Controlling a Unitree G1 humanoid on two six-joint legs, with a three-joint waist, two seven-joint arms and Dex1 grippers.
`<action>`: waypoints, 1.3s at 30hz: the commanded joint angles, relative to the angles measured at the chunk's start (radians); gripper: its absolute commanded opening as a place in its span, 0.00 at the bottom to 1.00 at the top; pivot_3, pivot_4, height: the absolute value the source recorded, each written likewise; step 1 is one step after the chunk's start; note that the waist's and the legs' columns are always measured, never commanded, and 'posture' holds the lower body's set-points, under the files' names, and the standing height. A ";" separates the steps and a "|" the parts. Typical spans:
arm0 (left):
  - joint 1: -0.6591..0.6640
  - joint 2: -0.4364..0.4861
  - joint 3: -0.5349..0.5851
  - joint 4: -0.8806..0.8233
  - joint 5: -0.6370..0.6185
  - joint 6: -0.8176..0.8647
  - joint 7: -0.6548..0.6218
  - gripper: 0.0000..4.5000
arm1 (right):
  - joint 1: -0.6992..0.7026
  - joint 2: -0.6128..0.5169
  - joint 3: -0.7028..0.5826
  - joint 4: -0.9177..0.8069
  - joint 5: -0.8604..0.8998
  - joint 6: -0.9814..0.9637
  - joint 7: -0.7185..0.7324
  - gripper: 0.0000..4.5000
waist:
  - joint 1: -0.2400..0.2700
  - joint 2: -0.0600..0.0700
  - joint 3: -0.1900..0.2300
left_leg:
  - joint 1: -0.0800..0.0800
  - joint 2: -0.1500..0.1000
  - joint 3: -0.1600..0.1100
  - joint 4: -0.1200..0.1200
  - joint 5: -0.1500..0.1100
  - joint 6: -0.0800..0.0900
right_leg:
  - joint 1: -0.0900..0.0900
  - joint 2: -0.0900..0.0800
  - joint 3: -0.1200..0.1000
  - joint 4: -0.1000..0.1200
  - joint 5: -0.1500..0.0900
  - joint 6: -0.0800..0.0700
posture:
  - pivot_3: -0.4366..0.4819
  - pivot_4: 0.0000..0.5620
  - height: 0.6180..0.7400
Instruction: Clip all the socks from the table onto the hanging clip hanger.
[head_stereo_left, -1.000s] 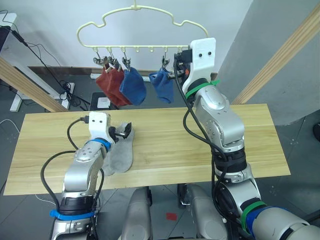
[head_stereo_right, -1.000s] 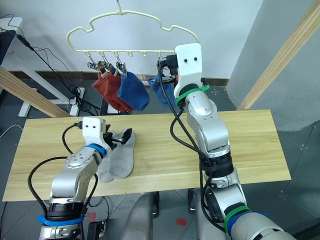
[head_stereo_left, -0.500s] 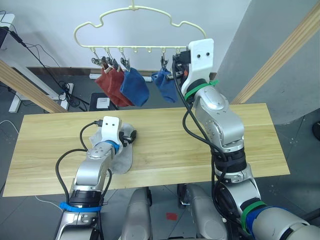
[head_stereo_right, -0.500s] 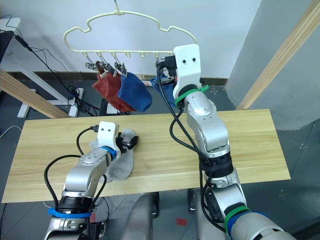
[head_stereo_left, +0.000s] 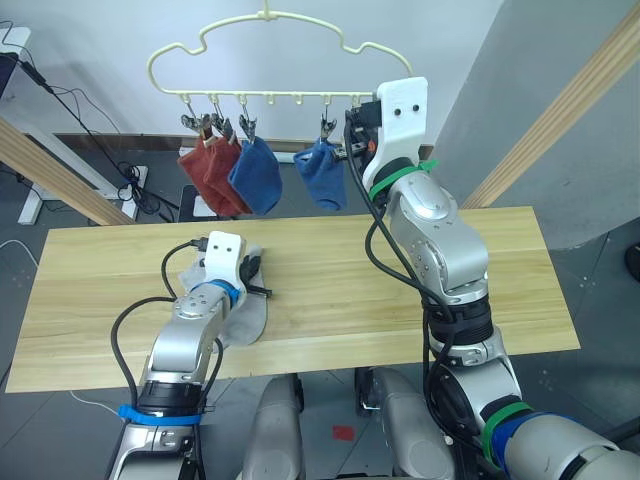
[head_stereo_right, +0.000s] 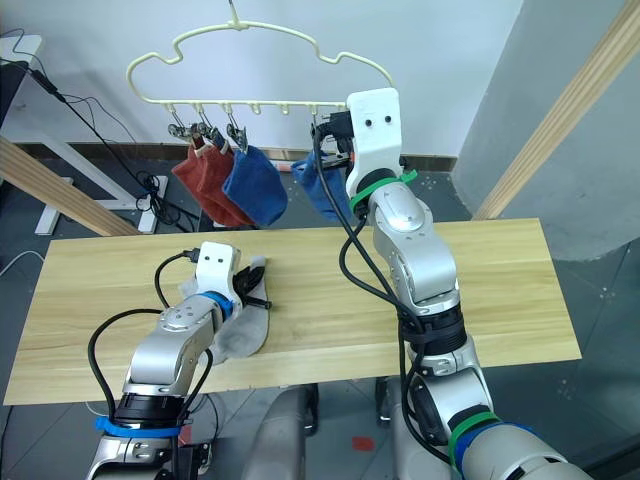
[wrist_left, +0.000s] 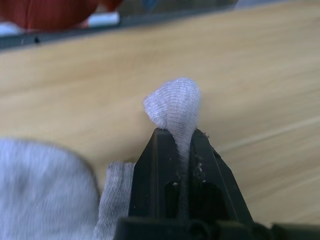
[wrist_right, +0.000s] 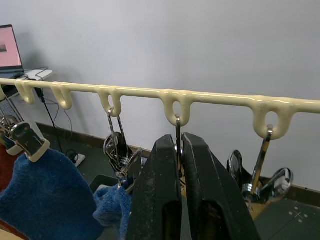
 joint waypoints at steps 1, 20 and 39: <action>-0.037 -0.026 -0.042 -0.102 -0.043 -0.130 -0.093 0.00 | -0.019 0.001 0.002 -0.040 0.007 -0.004 0.003 0.00 | 0.002 0.000 0.000 | 0.000 0.000 0.000 0.000 0.000 0.000 | 0.000 0.000 0.000 0.000 0.000 0.000 | 0.40 0.68 1.00; -0.271 -0.173 -0.184 0.221 0.164 -0.665 -0.058 0.00 | -0.032 -0.005 -0.009 -0.081 0.012 0.046 -0.002 0.00 | -0.005 0.000 0.000 | 0.000 -0.001 0.001 0.000 0.000 0.001 | 0.000 0.000 0.001 -0.001 0.000 0.000 | 0.35 0.67 1.00; -0.375 -0.207 -0.152 0.336 0.183 -0.741 0.003 0.00 | -0.028 0.003 -0.008 -0.088 0.017 0.068 -0.003 0.00 | -0.005 0.000 0.000 | 0.000 -0.001 0.001 0.000 0.000 0.001 | 0.000 0.000 0.000 -0.001 0.000 0.000 | 0.35 0.68 1.00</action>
